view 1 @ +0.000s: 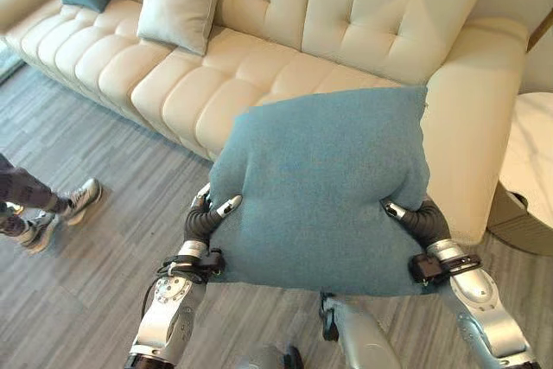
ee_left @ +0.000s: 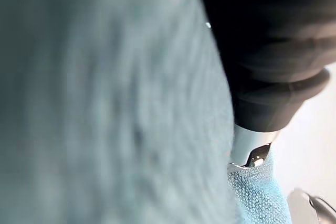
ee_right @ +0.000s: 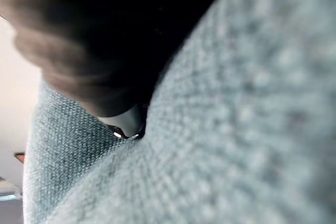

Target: Pick up all the scattered cushions and arrange them neatly on the sofa.

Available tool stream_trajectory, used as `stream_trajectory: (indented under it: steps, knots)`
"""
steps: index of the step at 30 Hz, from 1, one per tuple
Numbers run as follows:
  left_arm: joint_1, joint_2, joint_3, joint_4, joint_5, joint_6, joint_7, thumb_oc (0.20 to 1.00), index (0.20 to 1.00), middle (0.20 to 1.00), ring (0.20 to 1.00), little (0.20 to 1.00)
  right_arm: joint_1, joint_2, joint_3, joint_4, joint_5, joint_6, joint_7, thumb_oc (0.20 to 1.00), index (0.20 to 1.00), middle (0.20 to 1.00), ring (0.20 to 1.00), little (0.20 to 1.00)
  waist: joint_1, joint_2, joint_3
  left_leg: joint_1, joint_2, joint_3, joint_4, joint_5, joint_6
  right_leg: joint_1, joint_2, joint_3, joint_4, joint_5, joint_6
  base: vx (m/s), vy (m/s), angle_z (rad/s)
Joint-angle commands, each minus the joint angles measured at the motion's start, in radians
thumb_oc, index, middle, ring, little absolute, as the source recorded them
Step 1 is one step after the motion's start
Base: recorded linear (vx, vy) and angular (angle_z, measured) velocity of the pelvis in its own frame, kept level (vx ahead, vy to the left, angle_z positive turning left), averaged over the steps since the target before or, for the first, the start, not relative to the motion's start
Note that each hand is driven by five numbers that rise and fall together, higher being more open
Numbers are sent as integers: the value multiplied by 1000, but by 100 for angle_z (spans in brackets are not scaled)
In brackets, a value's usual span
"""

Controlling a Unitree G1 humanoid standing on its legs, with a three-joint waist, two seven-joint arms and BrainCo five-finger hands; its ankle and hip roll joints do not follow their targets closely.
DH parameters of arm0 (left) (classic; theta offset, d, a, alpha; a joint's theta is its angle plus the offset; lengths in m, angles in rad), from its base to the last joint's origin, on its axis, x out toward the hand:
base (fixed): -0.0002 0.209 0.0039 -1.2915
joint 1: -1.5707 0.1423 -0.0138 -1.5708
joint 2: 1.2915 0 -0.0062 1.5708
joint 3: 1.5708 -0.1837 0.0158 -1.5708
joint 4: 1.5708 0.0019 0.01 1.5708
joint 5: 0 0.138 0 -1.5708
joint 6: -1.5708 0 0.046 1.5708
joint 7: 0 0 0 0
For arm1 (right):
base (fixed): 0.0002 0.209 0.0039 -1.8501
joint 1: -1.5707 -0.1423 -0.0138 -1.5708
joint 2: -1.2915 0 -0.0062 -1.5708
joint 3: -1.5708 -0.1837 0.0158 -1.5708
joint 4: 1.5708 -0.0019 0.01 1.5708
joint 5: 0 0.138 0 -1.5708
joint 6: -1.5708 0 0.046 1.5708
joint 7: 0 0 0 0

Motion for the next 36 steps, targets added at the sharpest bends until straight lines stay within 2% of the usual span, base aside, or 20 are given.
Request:
stream_trajectory:
  steps: [1,2,4,5,6,7,11,14,18,19,20,21,23,24,26,29,30,32,33,36]
  knots:
    - [-50,5,-47,-146,25,-82,-79,200,200,200,200,200,-84,28,-9,-114,22,-113,16,200,200,200,200,200,-27,-63,-68,17,12,11,-160,65,34,46,-36,74,-69,-80,197,322,5,-49]
    - [-51,7,-46,-146,31,-80,-79,200,200,200,200,200,-85,29,-9,-117,23,-111,15,200,200,200,200,200,-19,-75,-66,-32,-2,5,-175,51,43,61,-44,94,-73,-84,202,206,9,-47]
    - [-49,9,-44,-149,30,-79,-83,200,200,200,200,200,-82,33,-15,-120,23,-109,18,200,200,200,200,200,-15,-87,-67,-71,-4,3,-217,68,43,72,-52,109,-75,-86,206,137,18,-52]
    - [-45,10,-42,-152,34,-76,-86,200,200,200,200,200,-78,38,-22,-122,22,-108,18,200,200,200,200,200,-8,-89,-62,-89,0,1,-273,96,37,90,-48,126,-74,-90,206,264,104,-56]
    - [-40,10,-33,-159,45,-75,-79,200,200,200,200,200,-80,42,-19,-117,13,-109,12,200,200,200,200,200,19,-83,-50,-132,11,-47,-382,204,14,135,-30,170,-84,-104,209,266,103,-30]
    - [-40,10,-33,-159,45,-75,-79,200,200,200,200,200,-80,42,-19,-117,13,-109,12,200,200,200,200,200,19,-84,-51,-131,9,-46,-388,210,14,133,-31,170,-85,-101,209,265,118,-50]
    - [-43,-2,-22,-176,48,-91,-38,200,200,200,200,200,-93,33,-17,-94,-31,-106,-7,200,200,200,200,200,59,-77,-47,-198,43,-211,-498,318,-24,195,-18,293,-53,-158,201,300,163,-86]
    - [-38,-2,-23,-173,46,-90,-45,200,200,200,200,200,-93,34,-10,-87,-58,-102,0,200,200,200,200,200,65,-62,-62,-140,75,-178,-539,329,-25,211,-23,320,-56,-168,213,267,238,-99]
    - [-38,24,-19,-154,61,-82,-54,200,200,200,200,200,-90,56,-12,-73,-85,-84,16,200,200,200,200,200,64,-75,-82,-107,61,-99,-482,280,21,211,-87,375,4,-178,246,317,345,-105]
    - [-38,25,-19,-153,61,-83,-54,200,200,200,200,200,-90,57,-12,-73,-85,-84,16,200,200,200,200,200,68,-77,-81,-106,60,-95,-481,278,21,209,-88,380,7,-180,247,252,364,-90]
    - [-42,40,-13,-140,71,-79,-50,200,200,200,200,200,-98,79,-1,-61,-81,-81,16,200,200,200,200,200,65,-81,-77,-91,48,-60,-466,253,45,176,-105,381,87,-142,267,103,179,-46]
    - [-42,41,-12,-139,71,-79,-50,200,200,200,200,200,-99,80,-1,-61,-82,-81,16,200,200,200,200,200,68,-82,-76,-90,48,-57,-465,252,46,173,-105,384,91,-144,268,198,336,-55]
    - [-22,59,15,-132,88,-78,-40,200,200,200,200,200,-112,117,22,-49,-71,-80,27,200,200,200,200,200,78,-86,-63,-32,47,16,-483,227,65,106,-137,308,213,-89,287,129,230,-59]
    - [-22,59,15,-132,88,-78,-40,200,200,200,200,200,-113,117,23,-49,-71,-80,27,200,200,200,200,200,79,-85,-65,-35,48,17,-485,230,65,102,-135,309,211,-85,287,114,153,-66]
    - [-7,61,23,-115,87,-78,-46,200,200,200,200,200,-110,123,29,-40,-58,-78,37,200,200,200,200,200,76,-85,-69,7,36,34,-512,219,70,58,-124,247,211,-80,277,181,143,-56]
    - [2,53,30,-104,87,-79,-50,200,200,200,200,200,-116,117,28,-31,-47,-79,40,200,200,200,200,200,67,-82,-70,46,15,33,-535,199,74,28,-85,206,116,-97,266,218,69,-10]
    - [-11,39,25,-81,84,-79,-52,200,200,200,200,200,-116,116,23,-24,-35,-79,42,200,200,200,200,200,51,-84,-61,75,-6,17,-542,178,77,-17,-52,211,27,-71,267,209,37,-5]
    - [-24,31,14,-59,89,-81,-39,200,200,200,200,200,-111,113,21,-3,-41,-86,34,200,200,200,200,200,36,-85,-54,87,-15,3,-543,166,78,-43,-34,227,4,-60,270,194,-6,21]
    - [-39,27,0,-56,86,-80,-55,200,200,200,200,200,-109,109,12,-13,-44,-77,35,200,200,200,200,200,29,-93,-48,86,-25,-24,-526,157,78,-45,-29,262,-1,-44,276,244,-62,55]
    - [-55,13,-15,-38,90,-91,-47,200,200,200,200,200,-124,115,25,-7,-39,-97,18,200,200,200,200,200,39,-100,-55,72,-39,-34,-491,133,76,-13,-47,255,-38,-29,259,137,-77,69]
